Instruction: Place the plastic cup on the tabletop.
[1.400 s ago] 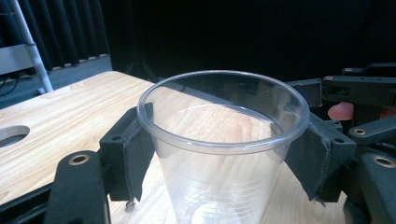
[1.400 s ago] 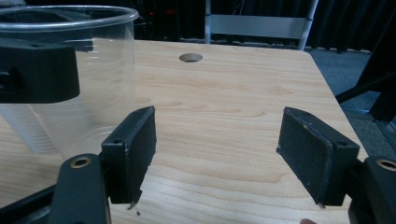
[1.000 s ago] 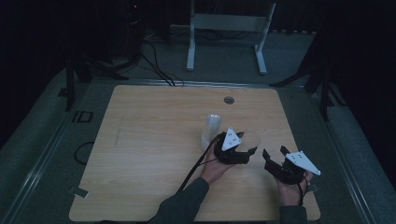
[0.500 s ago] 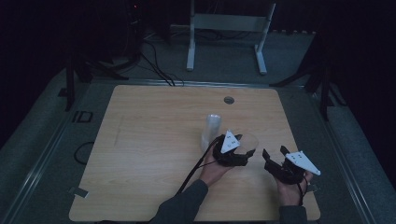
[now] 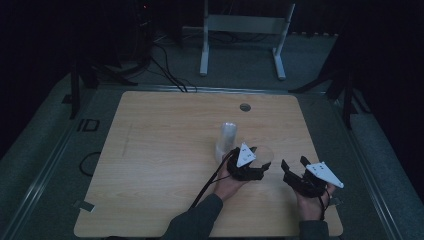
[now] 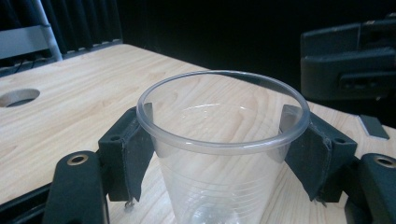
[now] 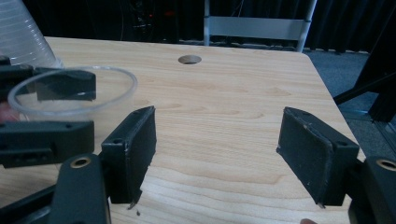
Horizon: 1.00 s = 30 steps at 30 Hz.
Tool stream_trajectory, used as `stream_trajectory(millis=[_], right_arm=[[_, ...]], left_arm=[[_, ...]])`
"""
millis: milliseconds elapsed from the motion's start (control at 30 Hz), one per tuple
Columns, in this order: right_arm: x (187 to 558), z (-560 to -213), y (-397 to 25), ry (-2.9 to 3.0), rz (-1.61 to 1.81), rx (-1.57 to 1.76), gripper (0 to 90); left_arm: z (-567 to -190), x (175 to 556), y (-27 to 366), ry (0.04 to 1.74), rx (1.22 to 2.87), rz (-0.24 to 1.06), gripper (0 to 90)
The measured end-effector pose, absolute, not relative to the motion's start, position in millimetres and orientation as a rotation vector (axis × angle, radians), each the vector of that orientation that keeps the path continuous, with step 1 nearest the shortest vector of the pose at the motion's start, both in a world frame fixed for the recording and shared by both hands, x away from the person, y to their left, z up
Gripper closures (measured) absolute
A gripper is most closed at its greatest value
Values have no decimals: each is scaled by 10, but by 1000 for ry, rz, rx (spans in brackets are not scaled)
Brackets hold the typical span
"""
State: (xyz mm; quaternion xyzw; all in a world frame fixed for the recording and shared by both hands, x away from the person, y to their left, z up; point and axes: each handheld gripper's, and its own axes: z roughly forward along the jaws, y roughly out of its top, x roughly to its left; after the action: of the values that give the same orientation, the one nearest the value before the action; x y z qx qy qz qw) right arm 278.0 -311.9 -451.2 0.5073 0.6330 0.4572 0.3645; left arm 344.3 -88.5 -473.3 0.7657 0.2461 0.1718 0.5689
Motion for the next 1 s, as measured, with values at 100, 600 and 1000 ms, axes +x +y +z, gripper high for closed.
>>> stream_trajectory(millis=[100,600,1000], right_arm=[[2779,-4511,-3119,1628,1176,1306,276],[2779,-4512,-3113,1626,1180,1303,277],[2783,-4517,-3110,1631,1178,1301,276]], left_arm=[[-4765,3436,-889,581,1804,412,279],[-4841,3371,-877,576,1829,435,253],[-4879,3307,-829,579,1891,387,151]])
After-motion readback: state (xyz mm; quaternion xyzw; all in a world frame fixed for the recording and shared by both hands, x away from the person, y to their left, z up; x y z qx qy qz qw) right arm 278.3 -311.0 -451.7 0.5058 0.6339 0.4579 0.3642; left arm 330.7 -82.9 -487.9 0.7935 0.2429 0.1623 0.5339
